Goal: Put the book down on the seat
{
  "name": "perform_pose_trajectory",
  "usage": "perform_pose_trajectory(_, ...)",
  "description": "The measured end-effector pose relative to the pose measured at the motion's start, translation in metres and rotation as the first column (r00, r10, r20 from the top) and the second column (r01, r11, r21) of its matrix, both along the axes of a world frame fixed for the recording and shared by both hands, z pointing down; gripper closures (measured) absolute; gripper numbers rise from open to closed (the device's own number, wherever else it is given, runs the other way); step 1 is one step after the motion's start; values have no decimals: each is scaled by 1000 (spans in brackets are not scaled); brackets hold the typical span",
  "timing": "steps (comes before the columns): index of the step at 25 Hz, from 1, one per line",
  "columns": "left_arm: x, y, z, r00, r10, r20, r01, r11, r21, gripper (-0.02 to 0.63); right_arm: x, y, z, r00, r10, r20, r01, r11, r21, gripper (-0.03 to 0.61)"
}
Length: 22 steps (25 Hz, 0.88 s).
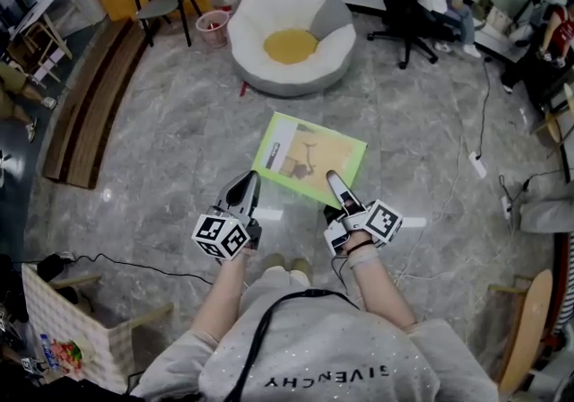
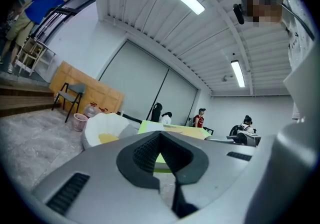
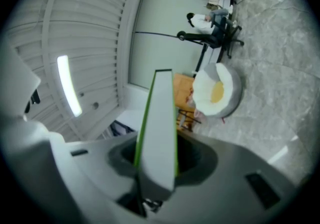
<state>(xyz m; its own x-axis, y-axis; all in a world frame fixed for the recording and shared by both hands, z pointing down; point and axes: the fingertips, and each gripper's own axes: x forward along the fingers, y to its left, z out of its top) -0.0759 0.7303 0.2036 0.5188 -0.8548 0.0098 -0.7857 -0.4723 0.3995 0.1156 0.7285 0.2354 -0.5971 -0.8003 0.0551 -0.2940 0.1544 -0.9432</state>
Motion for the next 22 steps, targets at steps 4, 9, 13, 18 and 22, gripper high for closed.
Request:
perform_pose_trajectory(4,10,3,2,1000,-13,2,13,1000,4,591,11,0,-2,1000,-19,-21,20,999,31,431)
perform_pose_trajectory(9,25,-3,-2,1000,-22,5,22,1000,17,591,23,-5,-8,999,-32,-3,32,999,41,431)
perform_pose_trajectory(13,25,-14,-13,1000,-23,7,23,1000,9,591,23,-16,-18,999,-37,10,37,999,33,431)
perform_pose_trajectory(18,30,-59,-37,1000,-27,-2,27,1000,-8,591,27,-58,-42,999,-43,-1,43,999,11,431)
perform_pose_trajectory(22,33,-89,-21,1000,-19,-9,19,1000,-9,591,27,-85,-29,999,-45,11,45,999,18,431)
